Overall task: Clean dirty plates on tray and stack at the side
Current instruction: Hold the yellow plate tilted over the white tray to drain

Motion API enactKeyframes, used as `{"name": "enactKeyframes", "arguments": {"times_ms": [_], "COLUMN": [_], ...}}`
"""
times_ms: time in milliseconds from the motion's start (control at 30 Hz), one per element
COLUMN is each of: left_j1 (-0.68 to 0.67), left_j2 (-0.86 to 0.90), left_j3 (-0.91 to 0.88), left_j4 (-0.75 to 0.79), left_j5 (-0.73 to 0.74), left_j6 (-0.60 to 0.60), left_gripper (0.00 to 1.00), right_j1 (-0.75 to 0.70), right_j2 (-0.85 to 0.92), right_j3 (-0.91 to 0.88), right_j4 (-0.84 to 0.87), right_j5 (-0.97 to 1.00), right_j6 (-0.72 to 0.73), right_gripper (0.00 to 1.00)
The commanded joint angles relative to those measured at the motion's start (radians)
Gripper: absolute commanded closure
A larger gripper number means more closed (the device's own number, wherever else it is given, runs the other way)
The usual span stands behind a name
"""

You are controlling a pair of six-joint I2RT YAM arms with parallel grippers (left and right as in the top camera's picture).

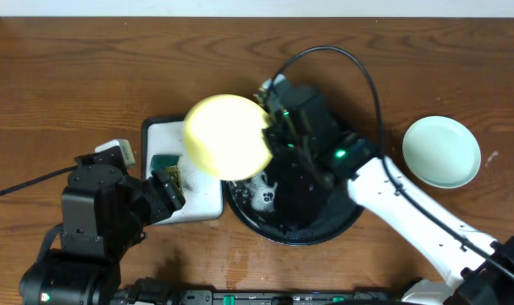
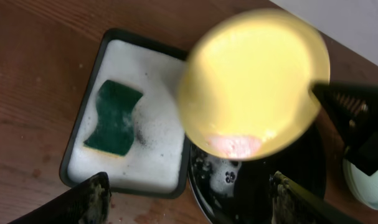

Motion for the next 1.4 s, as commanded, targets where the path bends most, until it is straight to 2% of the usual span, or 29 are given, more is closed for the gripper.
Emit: {"name": "enactKeyframes", "arguments": {"times_ms": [0,167,400,933,1367], "left_j1": [0.005,0.005,0.005,0.005,0.005], "left_j2": [0.000,0.000,0.000,0.000,0.000], "left_j3": [0.015,0.015,0.015,0.015,0.015], "left_j4": [0.000,0.000,0.000,0.000,0.000], "left_j5": [0.006,0.006,0.006,0.006,0.006], "left_j6": [0.013,0.013,0.013,0.013,0.013], "left_gripper": [0.18,0.18,0.18,0.18,0.17], "right_j1": [0.076,0.144,0.207,0.291,0.291], "right_j2": [0.075,0.191,0.172,0.090,0.090], "right_j3": [0.026,0.026,0.026,0.026,0.026], "right_j4": [0.108,0.307,0.483,0.506,0.507], "right_j5": [0.060,0.174,0.290,0.380,0.391], "right_j6": [-0.046,-0.204,-0.415,-0.693,-0.702], "right_gripper": [0.99,0.99,0.99,0.99,0.99]}}
